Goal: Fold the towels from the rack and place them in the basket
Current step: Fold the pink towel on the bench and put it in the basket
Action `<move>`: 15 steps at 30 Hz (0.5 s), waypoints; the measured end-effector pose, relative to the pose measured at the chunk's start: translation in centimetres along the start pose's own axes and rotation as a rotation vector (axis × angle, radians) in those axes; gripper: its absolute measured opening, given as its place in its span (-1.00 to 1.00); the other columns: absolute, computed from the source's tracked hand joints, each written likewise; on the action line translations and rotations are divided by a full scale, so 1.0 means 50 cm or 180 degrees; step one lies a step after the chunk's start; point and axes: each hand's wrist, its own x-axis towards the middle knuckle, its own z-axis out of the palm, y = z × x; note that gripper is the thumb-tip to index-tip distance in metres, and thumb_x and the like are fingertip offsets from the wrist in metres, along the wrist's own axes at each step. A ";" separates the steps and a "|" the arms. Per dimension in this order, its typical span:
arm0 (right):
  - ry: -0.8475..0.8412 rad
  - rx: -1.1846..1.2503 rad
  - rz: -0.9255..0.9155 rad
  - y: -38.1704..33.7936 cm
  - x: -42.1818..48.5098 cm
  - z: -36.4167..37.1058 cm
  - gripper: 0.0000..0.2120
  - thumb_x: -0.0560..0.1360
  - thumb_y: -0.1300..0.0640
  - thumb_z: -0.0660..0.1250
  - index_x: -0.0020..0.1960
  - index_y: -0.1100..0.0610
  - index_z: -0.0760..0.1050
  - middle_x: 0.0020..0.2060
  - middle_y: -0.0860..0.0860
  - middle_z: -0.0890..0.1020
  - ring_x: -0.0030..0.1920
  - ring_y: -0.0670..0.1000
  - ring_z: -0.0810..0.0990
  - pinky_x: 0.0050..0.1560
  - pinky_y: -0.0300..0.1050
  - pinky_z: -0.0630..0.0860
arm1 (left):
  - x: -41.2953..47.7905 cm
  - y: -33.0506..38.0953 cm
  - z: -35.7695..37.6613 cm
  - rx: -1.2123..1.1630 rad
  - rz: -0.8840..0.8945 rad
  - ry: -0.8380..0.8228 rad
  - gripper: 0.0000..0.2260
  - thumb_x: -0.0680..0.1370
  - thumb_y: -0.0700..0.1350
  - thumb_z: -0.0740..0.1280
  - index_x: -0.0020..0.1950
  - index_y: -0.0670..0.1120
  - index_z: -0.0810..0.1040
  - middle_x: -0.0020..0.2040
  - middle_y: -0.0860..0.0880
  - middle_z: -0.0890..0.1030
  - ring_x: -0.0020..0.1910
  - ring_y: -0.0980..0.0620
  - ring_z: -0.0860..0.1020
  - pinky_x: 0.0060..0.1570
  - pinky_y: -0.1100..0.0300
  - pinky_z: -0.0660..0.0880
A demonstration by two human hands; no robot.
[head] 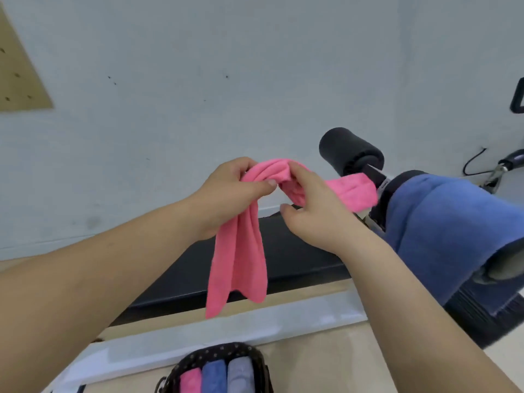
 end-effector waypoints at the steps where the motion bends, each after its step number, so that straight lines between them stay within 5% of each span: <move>1: -0.0051 0.0039 -0.0046 -0.003 0.001 0.028 -0.49 0.44 0.06 0.31 0.39 -0.05 0.40 0.28 -0.13 0.54 0.32 -0.15 0.49 0.33 -0.05 0.46 | -0.011 -0.013 -0.029 -0.0166 -0.0113 -0.0042 -0.86 0.56 -0.01 0.47 0.05 -0.04 0.66 -0.12 -0.01 0.63 -0.15 0.05 0.54 -0.10 0.15 0.44; 3: -0.0032 -0.0008 0.0005 -0.022 -0.002 0.080 -0.26 0.46 -0.06 0.37 0.59 -0.08 0.20 0.53 -0.05 0.33 0.57 -0.02 0.24 0.54 0.06 0.27 | -0.034 -0.039 -0.074 -0.0463 -0.0227 -0.0122 -0.85 0.59 -0.04 0.44 0.08 -0.09 0.69 -0.12 -0.02 0.64 -0.13 0.05 0.56 -0.09 0.17 0.45; 5: 0.0030 0.0055 0.0053 -0.045 0.002 0.123 -0.21 0.48 -0.07 0.44 0.62 -0.14 0.17 0.57 -0.03 0.21 0.60 -0.06 0.10 0.53 -0.02 0.20 | -0.058 -0.067 -0.104 -0.0807 -0.0314 -0.0203 -0.79 0.65 -0.06 0.35 0.10 -0.18 0.69 -0.16 -0.01 0.69 -0.21 0.10 0.62 -0.15 0.27 0.49; 7: -0.0118 0.0302 0.0057 -0.068 0.015 0.159 -0.44 0.47 0.04 0.48 0.43 -0.12 0.42 0.44 -0.06 0.39 0.47 -0.12 0.33 0.39 -0.14 0.37 | -0.074 -0.106 -0.126 -0.1203 -0.0474 -0.0234 -0.70 0.68 -0.03 0.29 0.13 -0.23 0.68 -0.05 -0.11 0.75 -0.08 -0.02 0.72 -0.03 0.17 0.60; 10: -0.0577 0.0693 0.0391 -0.089 0.034 0.207 -0.72 0.43 0.12 0.50 0.07 0.02 0.49 -0.03 -0.04 0.67 -0.11 -0.13 0.60 -0.05 -0.19 0.54 | -0.082 -0.174 -0.150 -0.1395 -0.0669 -0.0188 -0.74 0.68 -0.13 0.27 0.18 -0.26 0.68 0.12 -0.24 0.72 0.17 -0.19 0.68 0.26 -0.02 0.58; 12: -0.1097 0.1005 0.0672 -0.084 0.043 0.236 -0.59 0.38 0.15 0.58 0.12 0.03 0.47 -0.08 -0.01 0.70 -0.14 -0.11 0.66 -0.03 -0.14 0.60 | -0.087 -0.218 -0.164 -0.1305 -0.0667 -0.0192 -0.81 0.65 -0.26 0.29 0.17 -0.23 0.67 0.13 -0.19 0.72 0.11 -0.13 0.69 0.19 0.04 0.61; 15: -0.1721 0.1070 0.0944 -0.073 0.055 0.256 -0.32 0.23 0.10 0.72 0.25 -0.02 0.47 0.07 0.01 0.73 0.07 -0.01 0.73 0.18 0.07 0.65 | -0.086 -0.273 -0.191 -0.1008 -0.0610 -0.0443 -0.83 0.63 -0.27 0.36 0.19 -0.14 0.66 0.17 -0.20 0.70 0.11 -0.11 0.68 0.21 0.05 0.60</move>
